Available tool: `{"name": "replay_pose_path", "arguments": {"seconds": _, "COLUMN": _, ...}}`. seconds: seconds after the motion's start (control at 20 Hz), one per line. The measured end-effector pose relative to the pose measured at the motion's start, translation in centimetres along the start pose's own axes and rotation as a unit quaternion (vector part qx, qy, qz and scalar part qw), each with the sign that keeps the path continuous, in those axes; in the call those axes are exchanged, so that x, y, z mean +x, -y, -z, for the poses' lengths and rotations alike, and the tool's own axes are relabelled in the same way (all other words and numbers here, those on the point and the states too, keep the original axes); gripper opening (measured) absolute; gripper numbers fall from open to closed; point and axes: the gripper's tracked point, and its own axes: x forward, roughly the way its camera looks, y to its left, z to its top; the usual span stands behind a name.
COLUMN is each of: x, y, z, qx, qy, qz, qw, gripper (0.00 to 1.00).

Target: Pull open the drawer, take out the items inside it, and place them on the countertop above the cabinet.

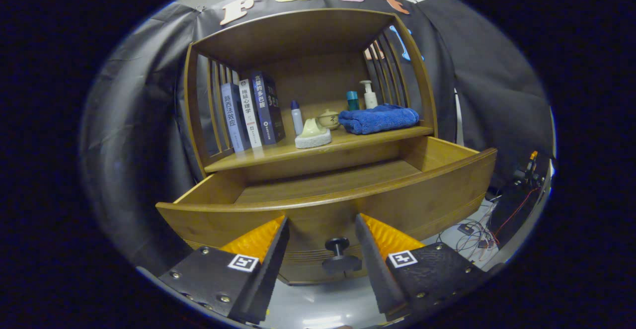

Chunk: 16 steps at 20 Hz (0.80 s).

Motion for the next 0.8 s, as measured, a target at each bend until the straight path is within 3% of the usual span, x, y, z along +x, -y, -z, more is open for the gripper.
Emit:
{"name": "replay_pose_path", "arguments": {"seconds": 0.4, "x": 0.0, "y": 0.0, "z": -0.1, "qx": -0.004, "qy": 0.0, "qz": 0.001, "qw": 1.0, "gripper": 0.81}}
{"name": "replay_pose_path", "arguments": {"seconds": 0.7, "x": 0.6, "y": 0.0, "z": -1.5, "qx": -0.013, "qy": 0.015, "qz": 0.017, "qw": 1.0, "gripper": 0.81}}
{"name": "replay_pose_path", "arguments": {"seconds": 0.8, "x": 0.9, "y": 0.1, "z": -0.1, "qx": -0.018, "qy": -0.001, "qz": 0.029, "qw": 0.999, "gripper": 0.82}}
